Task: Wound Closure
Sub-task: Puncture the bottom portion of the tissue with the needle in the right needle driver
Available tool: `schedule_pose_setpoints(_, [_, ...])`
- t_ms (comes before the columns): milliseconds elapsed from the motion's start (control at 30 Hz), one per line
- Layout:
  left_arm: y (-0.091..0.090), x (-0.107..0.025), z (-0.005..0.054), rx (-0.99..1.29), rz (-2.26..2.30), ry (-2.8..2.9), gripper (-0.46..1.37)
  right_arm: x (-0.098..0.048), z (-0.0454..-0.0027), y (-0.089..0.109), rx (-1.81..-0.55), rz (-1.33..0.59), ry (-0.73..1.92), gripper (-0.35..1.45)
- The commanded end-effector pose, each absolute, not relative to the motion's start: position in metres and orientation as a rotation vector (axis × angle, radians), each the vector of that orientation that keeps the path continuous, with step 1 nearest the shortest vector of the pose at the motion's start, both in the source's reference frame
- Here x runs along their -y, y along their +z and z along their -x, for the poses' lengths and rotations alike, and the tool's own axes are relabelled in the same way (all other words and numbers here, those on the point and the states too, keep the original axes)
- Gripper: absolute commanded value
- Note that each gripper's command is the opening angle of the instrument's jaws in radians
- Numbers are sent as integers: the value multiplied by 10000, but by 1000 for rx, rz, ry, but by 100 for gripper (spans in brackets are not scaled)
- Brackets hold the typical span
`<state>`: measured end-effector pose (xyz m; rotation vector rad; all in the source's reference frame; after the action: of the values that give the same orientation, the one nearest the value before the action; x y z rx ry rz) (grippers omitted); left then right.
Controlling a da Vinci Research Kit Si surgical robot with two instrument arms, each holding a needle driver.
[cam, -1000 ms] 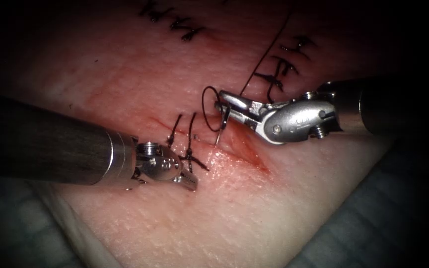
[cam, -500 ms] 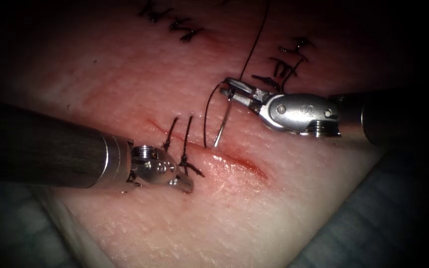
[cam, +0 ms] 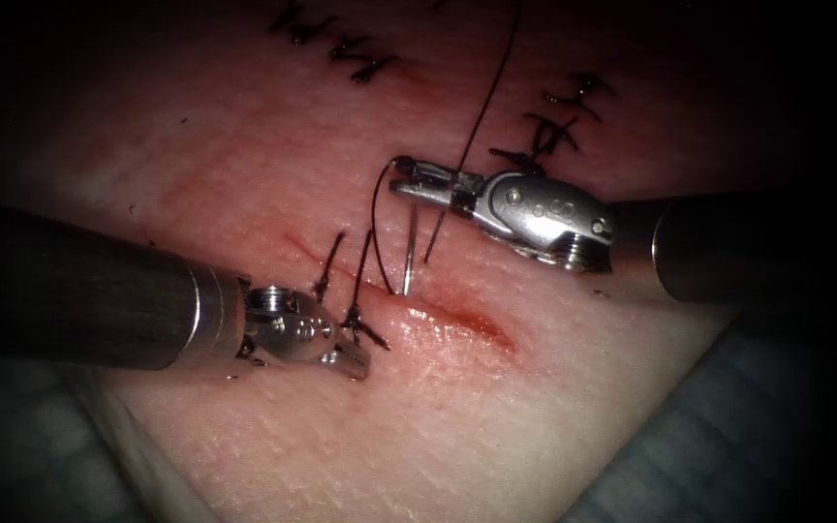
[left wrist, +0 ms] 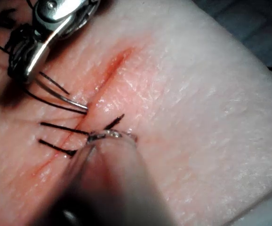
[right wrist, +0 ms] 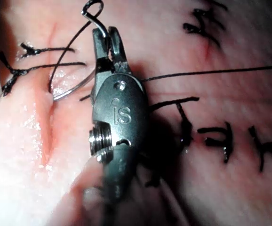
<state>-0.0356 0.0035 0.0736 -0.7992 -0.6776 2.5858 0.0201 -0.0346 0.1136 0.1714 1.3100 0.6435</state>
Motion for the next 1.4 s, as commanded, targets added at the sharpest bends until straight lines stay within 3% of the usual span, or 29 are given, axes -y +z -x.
schedule_pose_setpoints(33, [736, -35, 356, 683, 799, 2584, -35, 348, -202, 1133, -1288, -222, 705, -35])
schedule_pose_setpoints(533, [735, -35, 355, 683, 799, 2584, -35, 354, -214, 1143, -1234, -500, 935, -35])
schedule_pose_setpoints(767, [735, -34, 353, 686, 797, 2580, -35, 361, -212, 1142, -1135, -659, 1122, -35])
schedule_pose_setpoints(1400, [736, -37, 358, 685, 796, 2578, -35, 373, -218, 1129, -1007, -836, 1359, -35])
